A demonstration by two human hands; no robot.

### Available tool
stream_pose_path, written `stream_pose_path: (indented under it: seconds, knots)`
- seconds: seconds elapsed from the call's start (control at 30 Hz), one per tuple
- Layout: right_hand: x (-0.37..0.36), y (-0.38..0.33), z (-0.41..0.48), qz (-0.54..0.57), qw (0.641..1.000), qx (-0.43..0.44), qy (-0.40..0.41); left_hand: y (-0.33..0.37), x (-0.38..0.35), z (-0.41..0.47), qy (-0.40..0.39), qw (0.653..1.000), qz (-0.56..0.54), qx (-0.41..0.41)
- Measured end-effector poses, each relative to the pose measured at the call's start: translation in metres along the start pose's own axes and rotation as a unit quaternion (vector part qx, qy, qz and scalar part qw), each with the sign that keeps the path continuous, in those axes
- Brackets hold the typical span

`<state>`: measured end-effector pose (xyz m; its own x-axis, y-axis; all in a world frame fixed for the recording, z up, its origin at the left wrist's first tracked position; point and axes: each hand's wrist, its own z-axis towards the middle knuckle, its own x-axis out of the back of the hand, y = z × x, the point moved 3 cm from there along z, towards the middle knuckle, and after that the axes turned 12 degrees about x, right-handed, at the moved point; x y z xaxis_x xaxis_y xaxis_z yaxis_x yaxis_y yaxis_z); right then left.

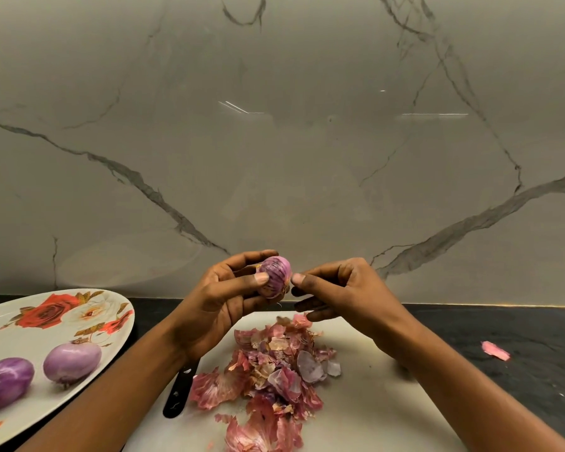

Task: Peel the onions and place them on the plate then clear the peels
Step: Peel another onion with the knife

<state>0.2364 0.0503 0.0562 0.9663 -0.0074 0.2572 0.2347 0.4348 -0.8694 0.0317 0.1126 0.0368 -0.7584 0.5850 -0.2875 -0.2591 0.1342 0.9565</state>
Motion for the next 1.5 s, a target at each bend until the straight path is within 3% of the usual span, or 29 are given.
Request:
stream_pose_path:
  seconds: [0.4,0.57,0.67,0.9,1.2,1.5]
  knots:
    - [0.005,-0.001,0.002,-0.044,0.996,0.075,0.026,0.000,-0.004,-0.004,-0.037,0.999,0.017,0.017]
    - [0.011,0.003,0.004,-0.063,0.993,0.065,0.074,0.002,-0.005,-0.006,-0.073,0.997,-0.031,0.019]
    - [0.011,0.002,0.003,-0.049,0.995,0.059,0.059,0.003,-0.005,-0.007,-0.084,0.995,-0.055,0.023]
    - [0.005,-0.004,0.000,-0.043,0.993,0.108,0.012,-0.001,-0.003,-0.003,-0.042,0.999,-0.005,0.018]
    - [0.001,-0.005,-0.005,-0.199,0.956,0.217,0.008,-0.003,-0.006,-0.004,0.014,0.998,0.056,0.019]
    - [-0.004,0.001,-0.002,-0.181,0.967,0.178,0.026,-0.004,-0.007,-0.003,-0.043,0.999,0.028,0.014]
